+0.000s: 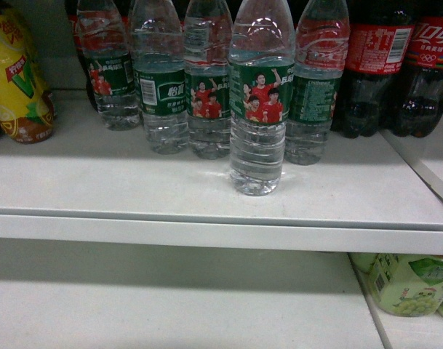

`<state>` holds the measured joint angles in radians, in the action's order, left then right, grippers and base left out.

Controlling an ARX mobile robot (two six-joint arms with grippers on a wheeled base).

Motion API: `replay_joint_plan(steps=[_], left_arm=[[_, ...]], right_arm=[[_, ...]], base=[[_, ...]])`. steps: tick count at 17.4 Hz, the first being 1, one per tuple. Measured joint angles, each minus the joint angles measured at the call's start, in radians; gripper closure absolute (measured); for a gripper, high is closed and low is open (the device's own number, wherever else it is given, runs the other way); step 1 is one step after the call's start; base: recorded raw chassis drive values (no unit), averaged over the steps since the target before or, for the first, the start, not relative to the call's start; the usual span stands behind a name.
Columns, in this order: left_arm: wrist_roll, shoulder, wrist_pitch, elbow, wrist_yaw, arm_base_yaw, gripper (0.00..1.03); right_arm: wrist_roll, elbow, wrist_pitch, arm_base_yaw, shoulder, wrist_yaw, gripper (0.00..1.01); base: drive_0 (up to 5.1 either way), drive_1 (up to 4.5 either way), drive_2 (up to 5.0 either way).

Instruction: Move water from second to third shelf

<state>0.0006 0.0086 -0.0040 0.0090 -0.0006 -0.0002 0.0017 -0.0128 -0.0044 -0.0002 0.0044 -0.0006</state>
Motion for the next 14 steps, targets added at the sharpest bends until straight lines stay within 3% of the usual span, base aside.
replay_joint_plan(steps=[8, 9, 10, 12, 14], left_arm=[[0.0, 0.0, 0.0, 0.0, 0.0, 0.0, 0.05], [0.0, 0.0, 0.001, 0.0, 0.001, 0.0, 0.05], [0.0, 0.0, 0.0, 0.0, 0.0, 0.0, 0.05], [0.0, 0.0, 0.0, 0.0, 0.0, 0.0, 0.05], [0.0, 0.0, 0.0, 0.0, 0.0, 0.0, 0.05]], right_arm=[[0.006, 0.0, -0.002, -0.002, 0.002, -0.008, 0.03], [0.05, -0.015, 0.083, -0.029, 0.1, -0.093, 0.03], [0.066, -0.068, 0.2, -0.026, 0.246, -0.103, 0.03], [0.064, -0.186, 0.398, -0.01, 0.461, -0.104, 0.03], [0.061, -0.267, 0.512, 0.058, 0.652, -0.08, 0.03]], base=[[0.0, 0.0, 0.0], [0.0, 0.0, 0.0], [0.0, 0.0, 0.0], [0.0, 0.0, 0.0], [0.0, 0.0, 0.0]])
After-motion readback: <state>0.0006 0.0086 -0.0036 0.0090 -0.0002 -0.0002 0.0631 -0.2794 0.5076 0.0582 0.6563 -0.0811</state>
